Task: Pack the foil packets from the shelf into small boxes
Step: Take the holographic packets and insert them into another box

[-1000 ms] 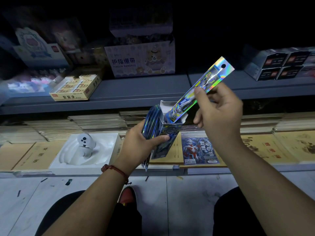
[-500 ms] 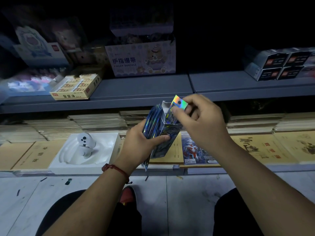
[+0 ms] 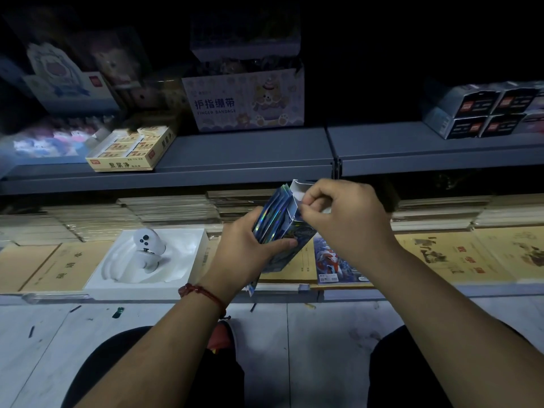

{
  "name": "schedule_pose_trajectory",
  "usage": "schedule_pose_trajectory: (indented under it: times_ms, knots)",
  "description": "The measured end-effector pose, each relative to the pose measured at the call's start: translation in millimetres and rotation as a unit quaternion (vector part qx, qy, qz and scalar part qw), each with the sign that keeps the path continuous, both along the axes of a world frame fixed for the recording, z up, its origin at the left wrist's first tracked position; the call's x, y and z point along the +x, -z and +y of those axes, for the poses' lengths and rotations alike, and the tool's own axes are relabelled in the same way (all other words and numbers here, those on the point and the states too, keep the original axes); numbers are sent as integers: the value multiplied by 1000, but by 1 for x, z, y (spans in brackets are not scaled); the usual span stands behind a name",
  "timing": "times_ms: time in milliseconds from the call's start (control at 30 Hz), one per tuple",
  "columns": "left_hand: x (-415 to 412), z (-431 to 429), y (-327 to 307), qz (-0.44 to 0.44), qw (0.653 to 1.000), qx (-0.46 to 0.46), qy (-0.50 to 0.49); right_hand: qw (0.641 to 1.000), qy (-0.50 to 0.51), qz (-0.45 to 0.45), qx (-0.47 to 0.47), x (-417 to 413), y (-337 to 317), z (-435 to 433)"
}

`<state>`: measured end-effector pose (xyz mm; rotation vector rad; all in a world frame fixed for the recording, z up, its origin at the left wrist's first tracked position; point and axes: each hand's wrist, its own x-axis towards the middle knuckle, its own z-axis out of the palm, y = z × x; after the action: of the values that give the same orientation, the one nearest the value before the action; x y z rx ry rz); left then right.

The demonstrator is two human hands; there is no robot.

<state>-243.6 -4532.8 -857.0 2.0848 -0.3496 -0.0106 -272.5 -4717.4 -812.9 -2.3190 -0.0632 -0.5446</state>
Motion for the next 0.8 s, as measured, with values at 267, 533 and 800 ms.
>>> schedule_pose_trajectory:
  times_ms: [267, 533, 800]
  knots:
    - [-4, 1, 0, -16, 1000, 8, 14, 998, 10, 62, -24, -2, -3, 3]
    - [-2, 3, 2, -22, 999, 29, 10, 996, -11, 86, -31, -3, -2, 3]
    - [1, 2, 5, -17, 999, 50, -10, 999, -32, 18, -37, 2, 8, -2]
